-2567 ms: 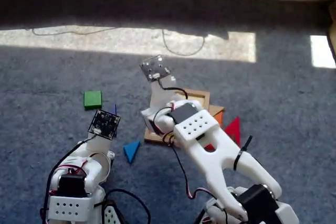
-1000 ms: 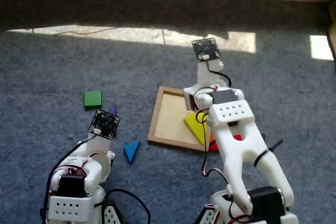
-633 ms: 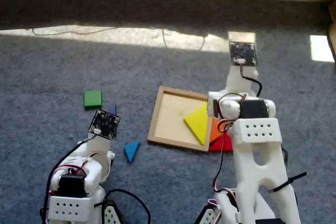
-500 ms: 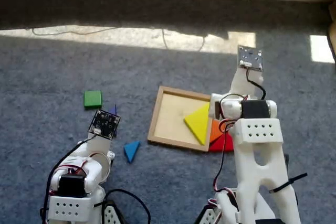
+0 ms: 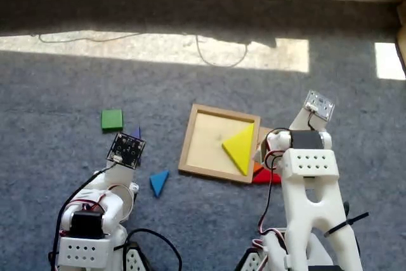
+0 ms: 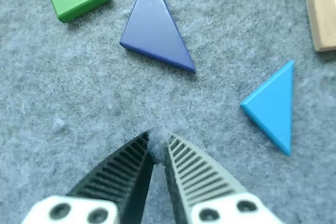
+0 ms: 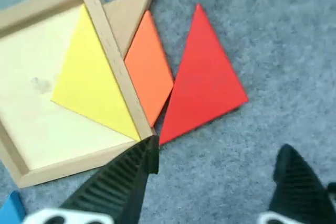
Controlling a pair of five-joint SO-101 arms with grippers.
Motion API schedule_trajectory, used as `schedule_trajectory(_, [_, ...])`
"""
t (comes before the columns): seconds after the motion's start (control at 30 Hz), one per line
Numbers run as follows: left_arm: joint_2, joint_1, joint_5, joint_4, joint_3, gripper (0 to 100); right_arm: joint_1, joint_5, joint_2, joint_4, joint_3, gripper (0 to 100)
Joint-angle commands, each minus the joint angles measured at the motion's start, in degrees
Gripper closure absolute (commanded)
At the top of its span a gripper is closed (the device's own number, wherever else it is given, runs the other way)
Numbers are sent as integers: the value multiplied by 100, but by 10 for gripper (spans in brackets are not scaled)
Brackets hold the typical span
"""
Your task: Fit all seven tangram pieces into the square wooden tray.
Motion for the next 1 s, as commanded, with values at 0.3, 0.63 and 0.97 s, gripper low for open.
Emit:
schedule_trajectory(0.3, [-66,-66,9,18,119,994,374,-554,1297,-1182,84,650])
schedule_trajectory(0.63, [-66,-66,9,18,119,994,804,-554,2440,-1956,-119,650])
schedule_trajectory(0.97, [-66,-66,9,18,119,994,769,-554,3055,-2598,-119,651])
